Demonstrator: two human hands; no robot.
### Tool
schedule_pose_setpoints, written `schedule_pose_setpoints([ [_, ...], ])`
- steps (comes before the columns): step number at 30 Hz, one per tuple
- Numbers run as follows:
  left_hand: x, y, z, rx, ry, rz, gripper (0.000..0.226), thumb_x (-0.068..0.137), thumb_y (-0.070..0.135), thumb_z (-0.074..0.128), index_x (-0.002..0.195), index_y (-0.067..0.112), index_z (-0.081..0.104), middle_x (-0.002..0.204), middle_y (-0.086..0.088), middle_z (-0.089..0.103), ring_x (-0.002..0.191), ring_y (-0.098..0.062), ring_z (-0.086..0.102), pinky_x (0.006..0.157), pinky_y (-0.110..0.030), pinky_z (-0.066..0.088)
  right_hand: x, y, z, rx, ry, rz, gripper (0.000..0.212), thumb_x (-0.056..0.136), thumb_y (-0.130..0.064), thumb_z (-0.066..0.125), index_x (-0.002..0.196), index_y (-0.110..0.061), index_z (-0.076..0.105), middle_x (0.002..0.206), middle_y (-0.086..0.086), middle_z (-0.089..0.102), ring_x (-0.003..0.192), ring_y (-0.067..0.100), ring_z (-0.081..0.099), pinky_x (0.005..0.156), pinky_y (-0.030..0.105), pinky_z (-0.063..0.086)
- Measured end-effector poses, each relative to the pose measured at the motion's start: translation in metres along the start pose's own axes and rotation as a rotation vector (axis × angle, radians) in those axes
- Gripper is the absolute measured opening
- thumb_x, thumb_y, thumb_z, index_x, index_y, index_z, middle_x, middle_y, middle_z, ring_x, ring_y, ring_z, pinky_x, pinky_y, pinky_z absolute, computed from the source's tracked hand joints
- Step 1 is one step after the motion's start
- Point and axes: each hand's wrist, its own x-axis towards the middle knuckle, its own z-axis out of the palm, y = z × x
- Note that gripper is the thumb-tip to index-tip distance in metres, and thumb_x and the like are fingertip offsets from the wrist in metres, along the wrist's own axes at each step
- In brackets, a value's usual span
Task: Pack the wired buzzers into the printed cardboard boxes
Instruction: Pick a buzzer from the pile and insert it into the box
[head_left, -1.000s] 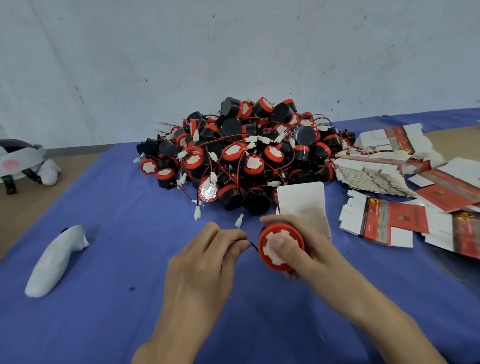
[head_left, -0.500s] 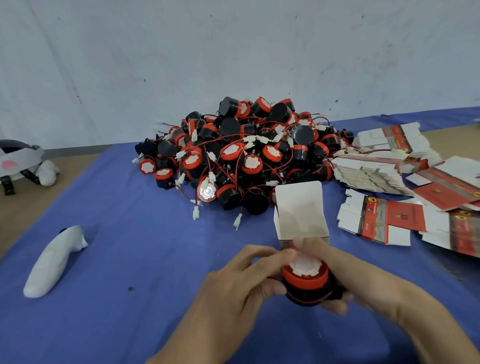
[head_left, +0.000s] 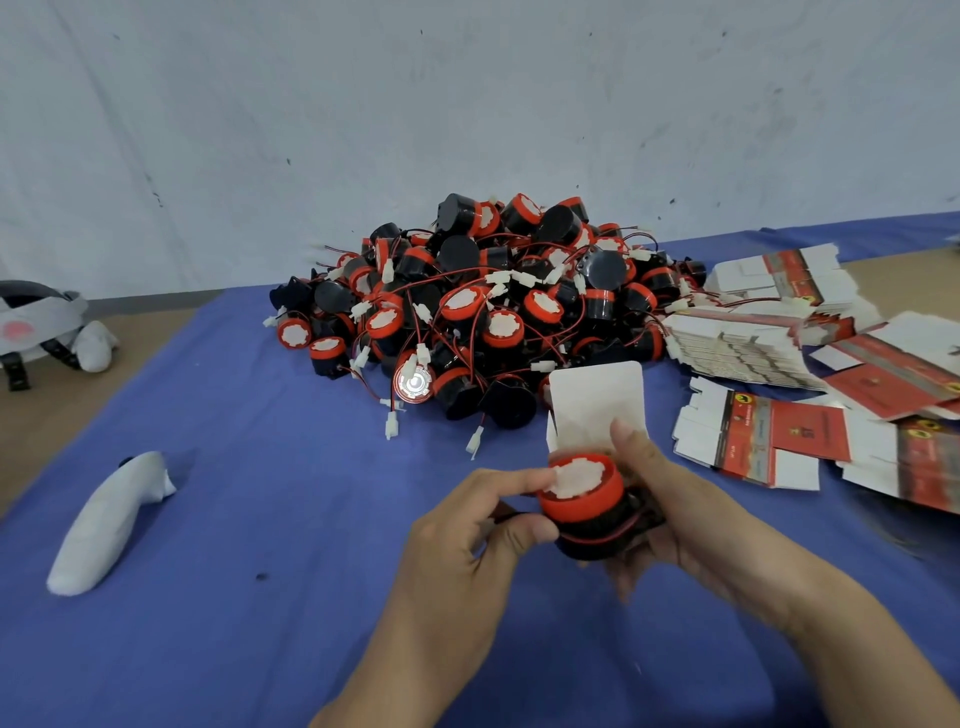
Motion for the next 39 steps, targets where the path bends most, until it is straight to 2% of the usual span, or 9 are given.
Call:
schedule_pose_setpoints([
  [4,0.003,-0.001,-0.001,-0.082,0.103,-0.062,0.025,0.084,0.036,0.067,0.1,0.055,0.069,0.073,0.013,0.065,0.066,0.0,0.056,0.065,-0.009,0.044,-0.003,-0.001,-0.007,-0.04,0.203,-0.196,0.053,0.087,-0.072,0.044,0.111,-0.036,0.074,0.078,0.017,0.073,0.05,0.026,0.057,0.051,0.029,0.049],
  [7,0.005,-0.004,-0.005,-0.075,0.17,-0.112,0.037,0.09,0.025,0.068,0.097,0.061,0.067,0.075,0.0,0.063,0.065,-0.023,0.051,0.057,-0.012,0.041,-0.007,0.001,-0.018,-0.054,0.529,-0.431,0.036,0.098,-0.051,0.044,0.103,-0.034,0.074,0.061,0.007,0.062,0.046,0.017,0.047,0.045,0.024,0.041],
  [11,0.007,-0.004,-0.007,-0.085,0.232,-0.156,0.03,0.089,0.031,0.066,0.097,0.06,0.067,0.077,-0.003,0.062,0.063,-0.011,0.048,0.056,-0.011,0.04,-0.005,0.006,-0.027,-0.145,0.825,-0.437,0.026,0.104,-0.041,0.045,0.098,-0.039,0.07,0.072,-0.004,0.066,0.053,0.01,0.053,0.053,0.025,0.044],
  [13,0.007,-0.005,-0.008,-0.089,0.255,-0.168,0.03,0.089,0.03,0.067,0.097,0.059,0.067,0.077,-0.004,0.062,0.064,-0.01,0.049,0.057,-0.01,0.041,-0.003,0.014,-0.033,-0.236,0.791,-0.355,0.026,0.099,-0.058,0.046,0.111,-0.044,0.064,0.093,-0.017,0.069,0.074,0.003,0.064,0.071,0.03,0.048],
  [17,0.008,-0.005,-0.007,-0.063,0.264,-0.164,0.035,0.091,0.023,0.068,0.098,0.057,0.067,0.082,0.015,0.069,0.078,-0.008,0.06,0.062,-0.005,0.043,0.006,0.028,-0.034,-0.383,0.513,-0.168,0.094,0.074,-0.087,0.054,0.154,-0.05,0.02,0.129,-0.038,0.051,0.111,-0.022,0.052,0.084,0.013,0.043],
  [22,0.007,-0.006,-0.007,0.001,0.251,-0.11,0.033,0.091,0.028,0.066,0.098,0.06,0.065,0.088,0.022,0.068,0.086,0.001,0.063,0.07,-0.005,0.044,0.015,0.037,-0.029,-0.535,0.293,-0.202,0.059,0.089,-0.042,0.07,0.116,-0.079,0.033,0.111,-0.047,0.059,0.106,-0.016,0.06,0.083,0.006,0.047],
  [28,0.007,-0.01,-0.012,0.282,0.239,0.053,0.026,0.09,0.04,0.06,0.105,0.062,0.057,0.106,0.034,0.063,0.101,-0.006,0.056,0.082,-0.014,0.043,0.015,0.037,-0.027,-0.531,0.134,-0.245,0.06,0.096,-0.028,0.069,0.135,-0.066,0.041,0.127,-0.033,0.061,0.12,-0.011,0.055,0.091,0.007,0.043],
  [33,0.01,-0.012,-0.021,0.477,0.25,0.194,0.025,0.087,0.031,0.064,0.106,0.047,0.065,0.108,0.047,0.053,0.105,0.015,0.045,0.088,-0.005,0.032,0.016,0.038,-0.021,-0.477,0.005,-0.265,0.066,0.098,-0.017,0.067,0.144,-0.055,0.039,0.135,-0.028,0.059,0.127,-0.009,0.053,0.095,0.004,0.042],
  [39,0.009,-0.009,-0.035,0.554,0.211,0.321,0.029,0.089,0.037,0.053,0.109,0.028,0.072,0.111,0.036,0.059,0.108,0.011,0.047,0.09,-0.013,0.035,0.015,0.037,-0.018,-0.512,-0.006,-0.24,0.069,0.097,-0.025,0.068,0.146,-0.058,0.034,0.139,-0.028,0.057,0.132,-0.007,0.049,0.108,0.021,0.044],
])
